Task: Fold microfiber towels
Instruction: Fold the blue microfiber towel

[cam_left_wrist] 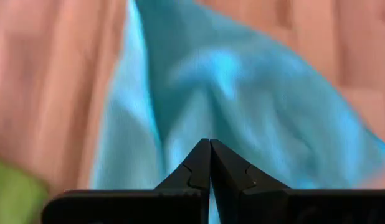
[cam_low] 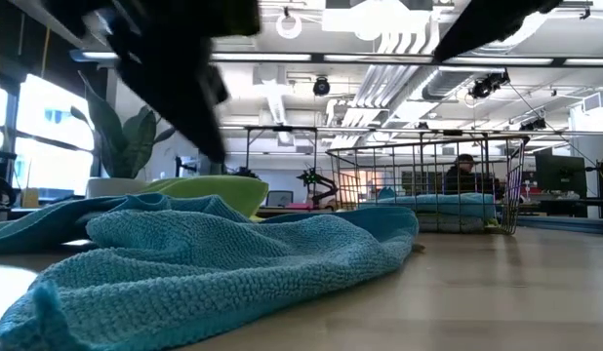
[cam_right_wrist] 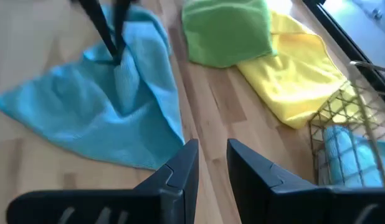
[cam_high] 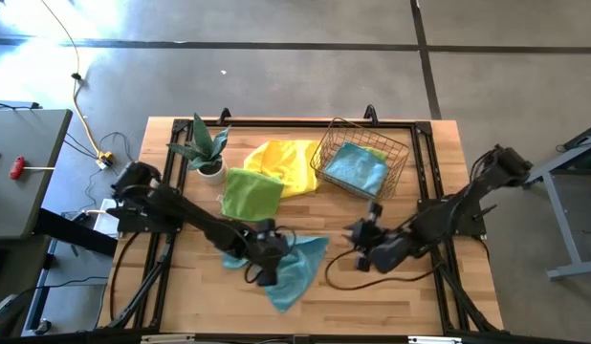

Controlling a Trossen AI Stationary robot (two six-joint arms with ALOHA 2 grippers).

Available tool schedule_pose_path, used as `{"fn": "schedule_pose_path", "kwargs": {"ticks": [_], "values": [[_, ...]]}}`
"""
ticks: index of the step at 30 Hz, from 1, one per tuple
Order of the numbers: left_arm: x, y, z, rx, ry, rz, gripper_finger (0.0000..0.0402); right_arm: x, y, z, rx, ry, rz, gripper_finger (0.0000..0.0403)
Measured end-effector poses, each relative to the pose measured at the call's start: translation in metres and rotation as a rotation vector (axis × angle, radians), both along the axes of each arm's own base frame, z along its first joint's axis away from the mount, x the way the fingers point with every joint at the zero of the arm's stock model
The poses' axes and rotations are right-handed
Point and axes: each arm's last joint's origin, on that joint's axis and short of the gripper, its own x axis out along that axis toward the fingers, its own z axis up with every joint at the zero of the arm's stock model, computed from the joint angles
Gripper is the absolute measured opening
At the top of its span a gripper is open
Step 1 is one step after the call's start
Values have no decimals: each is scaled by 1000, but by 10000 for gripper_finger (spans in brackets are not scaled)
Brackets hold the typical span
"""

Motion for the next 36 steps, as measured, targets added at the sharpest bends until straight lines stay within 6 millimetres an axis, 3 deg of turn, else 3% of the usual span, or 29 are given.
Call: {"fn": "schedule_pose_path", "kwargs": {"ticks": [5,9,15,23,36], "values": [[-22,-13,5,-47,122,38,0,31,7,-34,-88,29,6,75],[-30,-26,4,-16,134,15,7,46,1,-52,-88,65,-18,79],[-36,-38,4,46,103,7,55,60,-10,-62,-20,124,35,107],[-37,-40,4,67,82,36,116,72,-29,-63,41,221,288,147],[-37,-42,4,1,98,53,120,93,-67,-107,195,404,457,149]]}}
